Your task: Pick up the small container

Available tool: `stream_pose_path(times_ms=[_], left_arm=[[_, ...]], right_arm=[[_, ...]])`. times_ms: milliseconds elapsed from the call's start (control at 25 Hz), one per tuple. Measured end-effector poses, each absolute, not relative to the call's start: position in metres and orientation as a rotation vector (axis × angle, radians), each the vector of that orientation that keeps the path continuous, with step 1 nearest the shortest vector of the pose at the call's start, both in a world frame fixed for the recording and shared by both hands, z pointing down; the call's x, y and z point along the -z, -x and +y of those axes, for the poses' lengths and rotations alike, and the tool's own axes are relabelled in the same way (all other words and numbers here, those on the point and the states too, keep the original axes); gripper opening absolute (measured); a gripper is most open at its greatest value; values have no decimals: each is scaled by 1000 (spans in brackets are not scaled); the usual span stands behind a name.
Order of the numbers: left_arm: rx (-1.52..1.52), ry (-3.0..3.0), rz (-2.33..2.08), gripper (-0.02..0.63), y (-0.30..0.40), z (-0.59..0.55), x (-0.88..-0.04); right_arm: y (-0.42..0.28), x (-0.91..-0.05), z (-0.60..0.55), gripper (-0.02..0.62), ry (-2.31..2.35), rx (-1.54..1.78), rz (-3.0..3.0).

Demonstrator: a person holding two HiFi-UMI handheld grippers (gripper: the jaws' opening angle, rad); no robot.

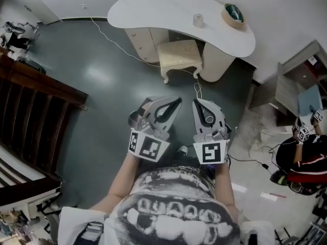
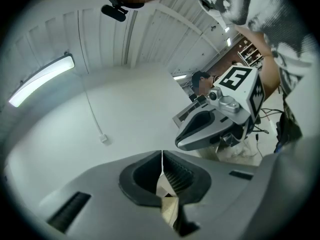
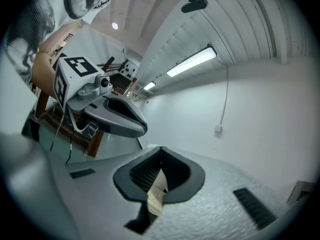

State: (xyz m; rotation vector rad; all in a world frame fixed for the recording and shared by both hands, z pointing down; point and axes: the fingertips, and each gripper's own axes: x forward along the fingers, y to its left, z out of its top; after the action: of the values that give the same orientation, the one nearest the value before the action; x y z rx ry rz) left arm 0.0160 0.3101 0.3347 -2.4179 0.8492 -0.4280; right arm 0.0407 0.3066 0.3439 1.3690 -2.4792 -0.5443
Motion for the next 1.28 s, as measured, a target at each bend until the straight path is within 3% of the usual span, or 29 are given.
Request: stream_pose_path(times_ms=[640,1280], left_arm=[[404,2452,775,6,35,129,-332],[384,2481,638,6,72,52,-348]], right_arm=[[8,-348,126,2,-1415,494,-2389],[52,-353,38,2,-1453,534,-2305]])
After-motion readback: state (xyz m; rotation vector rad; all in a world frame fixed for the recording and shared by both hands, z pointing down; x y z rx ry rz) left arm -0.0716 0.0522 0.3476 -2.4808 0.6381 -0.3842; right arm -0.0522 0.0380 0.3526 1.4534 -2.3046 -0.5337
